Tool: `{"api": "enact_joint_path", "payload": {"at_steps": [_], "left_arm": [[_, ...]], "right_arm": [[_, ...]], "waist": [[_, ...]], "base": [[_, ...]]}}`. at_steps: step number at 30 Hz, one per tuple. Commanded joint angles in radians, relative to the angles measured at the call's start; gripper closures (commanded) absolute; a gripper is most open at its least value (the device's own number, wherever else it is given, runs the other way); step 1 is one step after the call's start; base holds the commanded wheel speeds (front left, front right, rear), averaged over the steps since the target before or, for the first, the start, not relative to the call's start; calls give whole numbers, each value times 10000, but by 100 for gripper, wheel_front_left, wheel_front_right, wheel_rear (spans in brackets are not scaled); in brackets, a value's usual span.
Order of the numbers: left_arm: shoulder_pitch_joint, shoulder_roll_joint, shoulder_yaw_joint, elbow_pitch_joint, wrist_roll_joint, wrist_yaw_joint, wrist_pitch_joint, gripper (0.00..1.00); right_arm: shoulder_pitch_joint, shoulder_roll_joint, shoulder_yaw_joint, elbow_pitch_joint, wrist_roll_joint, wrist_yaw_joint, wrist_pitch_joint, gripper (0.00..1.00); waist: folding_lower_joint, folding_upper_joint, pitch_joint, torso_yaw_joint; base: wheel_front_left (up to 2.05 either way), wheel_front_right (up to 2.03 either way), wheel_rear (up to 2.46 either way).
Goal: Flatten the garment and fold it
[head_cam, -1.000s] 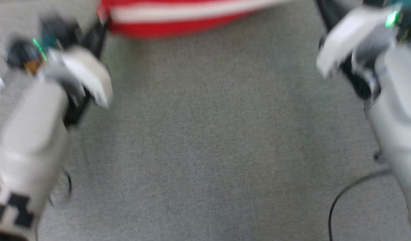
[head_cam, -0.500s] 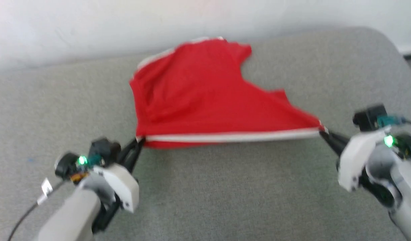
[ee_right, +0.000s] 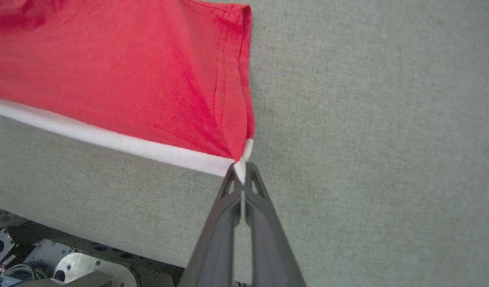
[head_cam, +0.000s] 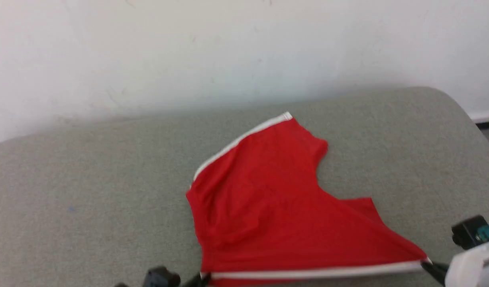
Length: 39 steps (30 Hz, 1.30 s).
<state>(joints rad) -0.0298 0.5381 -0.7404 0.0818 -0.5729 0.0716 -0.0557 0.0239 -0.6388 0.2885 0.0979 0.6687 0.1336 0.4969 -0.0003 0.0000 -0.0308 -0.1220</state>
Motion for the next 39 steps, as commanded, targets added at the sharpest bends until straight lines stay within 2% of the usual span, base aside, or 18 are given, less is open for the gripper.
{"api": "enact_joint_path", "payload": {"at_steps": [1, 5, 9, 13, 19, 22, 28, 39], "left_arm": [[382, 191, -105, -222, -123, 92, 104, 100], [889, 272, -510, -558, -127, -8, 286, 100], [665, 142, -544, -646, 61, -37, 30, 100], [-37, 64, -266, -785, 322, -23, -374, 100], [-1236, -41, 16, -1082, 548, -119, -328, 100], [-1671, -114, 83, -1148, 604, -177, -263, 100], [-2971, -491, 235, -867, 757, -367, -212, 100], [-4734, -1353, 155, 596, 902, -855, -462, 100]], "right_arm": [[557, -130, -429, -228, -77, -29, 329, 100], [1622, -61, -1277, -1086, -198, -29, 1014, 100], [1775, 191, -1963, -1933, -499, -29, 1018, 100], [1247, 478, -2426, -2561, -526, -29, 926, 100], [-308, 351, -2506, -2736, -876, -29, 878, 100], [-1008, 325, -2393, -2567, -958, -29, 862, 100], [-3390, 285, -1668, -1530, -1078, -29, 1029, 100], [-7347, 96, 376, 1504, -1713, -29, 985, 100]], "waist": [[3, 0, -256, 260], [3, 0, -169, 438], [3, 0, 102, 677], [3, 0, 540, 1018], [3, 0, 1443, 1570], [3, 0, 1790, 1752], [3, 0, 2951, 2286], [3, 0, 4532, 3056]], "base": [[0, 0, 0], [0, 0, 0], [0, 0, 0], [0, 0, 0], [0, 0, 0], [0, 0, 0], [0, 0, 0], [0, 0, 0]]}}
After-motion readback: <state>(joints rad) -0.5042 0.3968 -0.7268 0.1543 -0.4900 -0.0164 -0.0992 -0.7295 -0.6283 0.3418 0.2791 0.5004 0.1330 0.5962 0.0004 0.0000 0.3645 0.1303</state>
